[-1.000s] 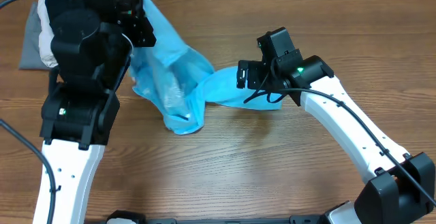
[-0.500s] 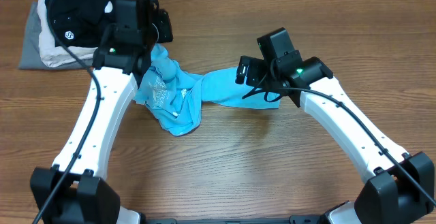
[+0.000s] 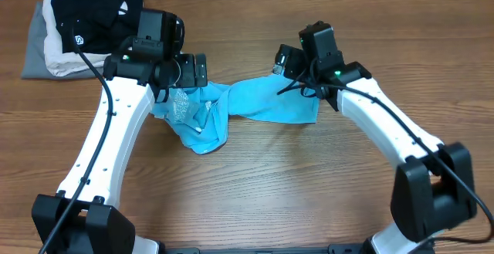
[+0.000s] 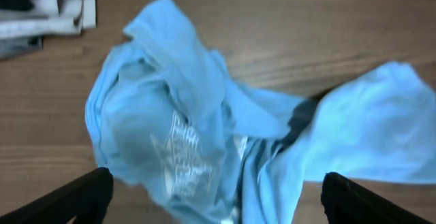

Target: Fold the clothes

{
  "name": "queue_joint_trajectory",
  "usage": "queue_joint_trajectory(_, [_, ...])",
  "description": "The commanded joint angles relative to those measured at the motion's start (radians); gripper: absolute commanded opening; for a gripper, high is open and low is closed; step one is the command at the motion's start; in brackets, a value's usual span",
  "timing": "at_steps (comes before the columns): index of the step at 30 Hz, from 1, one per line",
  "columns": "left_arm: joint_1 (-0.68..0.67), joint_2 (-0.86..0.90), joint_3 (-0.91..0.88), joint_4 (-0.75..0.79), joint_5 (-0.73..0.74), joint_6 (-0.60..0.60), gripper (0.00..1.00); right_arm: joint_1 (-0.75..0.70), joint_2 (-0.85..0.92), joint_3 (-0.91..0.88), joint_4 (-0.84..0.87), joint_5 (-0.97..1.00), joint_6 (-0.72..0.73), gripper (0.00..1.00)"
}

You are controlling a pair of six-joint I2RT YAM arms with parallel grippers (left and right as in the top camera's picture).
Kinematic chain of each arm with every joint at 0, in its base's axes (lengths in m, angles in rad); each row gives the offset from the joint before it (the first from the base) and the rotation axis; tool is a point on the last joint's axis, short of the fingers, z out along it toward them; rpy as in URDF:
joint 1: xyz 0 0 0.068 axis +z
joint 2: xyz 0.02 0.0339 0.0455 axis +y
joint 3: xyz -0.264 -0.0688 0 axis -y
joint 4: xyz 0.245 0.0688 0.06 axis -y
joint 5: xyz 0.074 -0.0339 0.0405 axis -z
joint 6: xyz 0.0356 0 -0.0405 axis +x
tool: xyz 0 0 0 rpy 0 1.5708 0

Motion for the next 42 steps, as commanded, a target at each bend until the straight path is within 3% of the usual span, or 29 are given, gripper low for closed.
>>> queue_joint_trajectory(1, [0.01, -0.019, 0.014, -0.026, 0.014, -0.003, 1.0, -0.06, 0.056, 0.0, 0.013, -0.05, -0.032, 1.0])
queue_joint_trajectory(4, [0.01, -0.015, 0.014, -0.047, 0.019, -0.004, 1.0, -0.091, 0.086, 0.0, 0.024, -0.133, -0.063, 0.96])
queue_joint_trajectory(6, [0.009, -0.008, 0.014, -0.065, 0.019, -0.004, 1.0, -0.093, 0.106, 0.0, 0.03, -0.144, -0.066, 0.88])
queue_joint_trajectory(8, [0.009, 0.003, 0.014, -0.082, 0.019, -0.004, 1.0, -0.089, 0.13, 0.0, 0.035, -0.149, -0.065, 0.63])
queue_joint_trajectory(9, [0.009, 0.008, 0.014, -0.089, 0.019, -0.004, 1.0, -0.085, 0.142, 0.0, 0.037, -0.152, -0.065, 0.58])
queue_joint_trajectory(15, [0.009, 0.048, 0.014, -0.092, 0.029, -0.004, 1.0, -0.066, 0.211, 0.0, 0.045, -0.15, -0.065, 0.66])
queue_joint_trajectory(17, [0.009, 0.057, 0.014, -0.09, 0.043, -0.004, 1.0, -0.066, 0.222, 0.0, 0.043, -0.151, -0.065, 0.65])
queue_joint_trajectory(26, [0.009, 0.072, 0.014, -0.073, 0.046, -0.004, 1.0, -0.065, 0.225, 0.0, 0.042, -0.15, -0.065, 0.4])
queue_joint_trajectory(29, [0.009, 0.072, 0.014, -0.073, 0.045, -0.004, 1.0, -0.065, 0.225, 0.0, 0.043, -0.15, -0.064, 0.24])
queue_joint_trajectory(35, [0.009, 0.072, 0.014, -0.073, 0.045, -0.004, 1.0, -0.065, 0.225, 0.0, 0.03, -0.15, -0.063, 0.05])
queue_joint_trajectory(42, [0.009, 0.072, 0.014, -0.074, 0.045, -0.004, 1.0, -0.076, 0.202, 0.057, -0.05, -0.105, -0.053, 0.04])
